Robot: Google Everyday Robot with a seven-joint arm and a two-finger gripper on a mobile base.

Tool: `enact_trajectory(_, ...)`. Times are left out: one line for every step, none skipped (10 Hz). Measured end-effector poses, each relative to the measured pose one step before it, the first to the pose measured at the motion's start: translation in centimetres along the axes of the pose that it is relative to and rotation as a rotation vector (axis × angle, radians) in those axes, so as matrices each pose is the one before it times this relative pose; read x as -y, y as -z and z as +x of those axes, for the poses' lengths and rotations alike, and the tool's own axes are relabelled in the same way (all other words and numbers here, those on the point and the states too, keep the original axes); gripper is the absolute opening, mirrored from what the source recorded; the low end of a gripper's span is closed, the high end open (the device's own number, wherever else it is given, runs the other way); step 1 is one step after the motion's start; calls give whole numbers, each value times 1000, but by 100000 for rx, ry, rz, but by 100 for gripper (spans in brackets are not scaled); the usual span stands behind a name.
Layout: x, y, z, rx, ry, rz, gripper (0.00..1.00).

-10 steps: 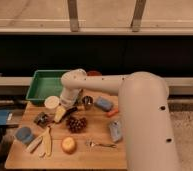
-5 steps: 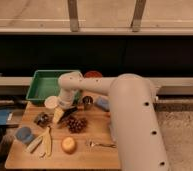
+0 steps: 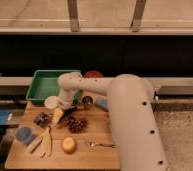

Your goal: Place brush in metal cup

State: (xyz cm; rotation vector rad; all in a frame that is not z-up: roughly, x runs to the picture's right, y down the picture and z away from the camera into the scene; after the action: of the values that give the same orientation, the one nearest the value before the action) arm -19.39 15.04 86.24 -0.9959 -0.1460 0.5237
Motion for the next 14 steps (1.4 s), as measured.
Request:
enact_trajectory(-141, -159, 118, -362, -384, -425, 73)
enact_trajectory(-61, -16, -31, -88, 26, -151, 63)
enact_trajectory(35, 139, 70, -168, -44, 58, 60)
enact_trajectory(42, 114, 60, -35, -63, 45, 59)
enact_trajectory(47, 190, 257, -397, -319, -75, 53)
enact_trajectory(-61, 28, -142, 216, 172, 70, 43)
enact_trajectory(-94, -136, 75, -329, -35, -255, 38)
enact_trajectory(-366, -548, 469, -1561, -1231, -1397, 27)
enact_trajectory(-141, 54, -173, -126, 303, -64, 24)
enact_trajectory(-90, 2, -32, 6, -19, -256, 25)
enact_trajectory(1, 78, -34, 28, 97, 120, 31)
enact_trajectory(19, 127, 38, -161, 18, 87, 43)
enact_trajectory(18, 123, 42, -149, 43, 68, 51)
enact_trajectory(42, 147, 26, 6, -3, 63, 61)
